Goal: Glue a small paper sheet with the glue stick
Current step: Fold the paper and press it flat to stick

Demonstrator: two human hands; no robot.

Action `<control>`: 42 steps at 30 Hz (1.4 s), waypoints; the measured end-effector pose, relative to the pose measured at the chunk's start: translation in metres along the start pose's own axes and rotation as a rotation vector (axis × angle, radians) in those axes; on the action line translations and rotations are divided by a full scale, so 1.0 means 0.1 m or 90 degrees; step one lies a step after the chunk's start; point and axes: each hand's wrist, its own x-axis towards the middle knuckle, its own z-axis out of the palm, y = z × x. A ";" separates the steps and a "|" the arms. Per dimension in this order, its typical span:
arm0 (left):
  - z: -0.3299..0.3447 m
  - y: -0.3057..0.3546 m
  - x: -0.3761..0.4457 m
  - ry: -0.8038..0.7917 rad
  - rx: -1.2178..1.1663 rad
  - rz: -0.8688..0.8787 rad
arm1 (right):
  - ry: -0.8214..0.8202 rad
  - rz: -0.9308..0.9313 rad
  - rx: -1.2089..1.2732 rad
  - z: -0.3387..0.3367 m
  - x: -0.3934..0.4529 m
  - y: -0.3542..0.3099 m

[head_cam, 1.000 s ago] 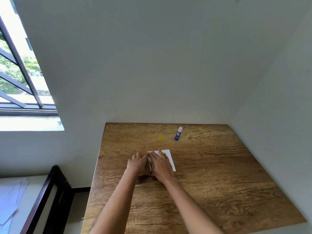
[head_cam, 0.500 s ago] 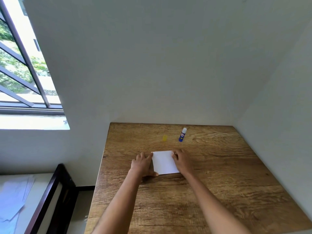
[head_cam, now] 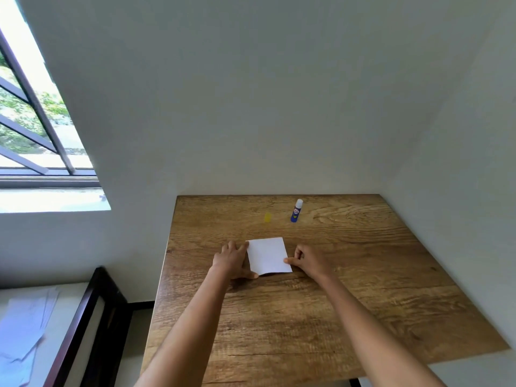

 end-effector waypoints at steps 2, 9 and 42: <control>0.00 -0.01 0.00 0.003 0.001 -0.002 | -0.004 -0.016 -0.004 -0.01 -0.08 0.03; 0.02 -0.06 0.01 -0.008 -0.005 0.013 | 0.014 0.041 0.069 -0.02 -0.30 0.08; 0.07 0.12 -0.11 0.060 0.008 -0.026 | 0.165 0.009 -0.211 0.37 -0.19 -0.36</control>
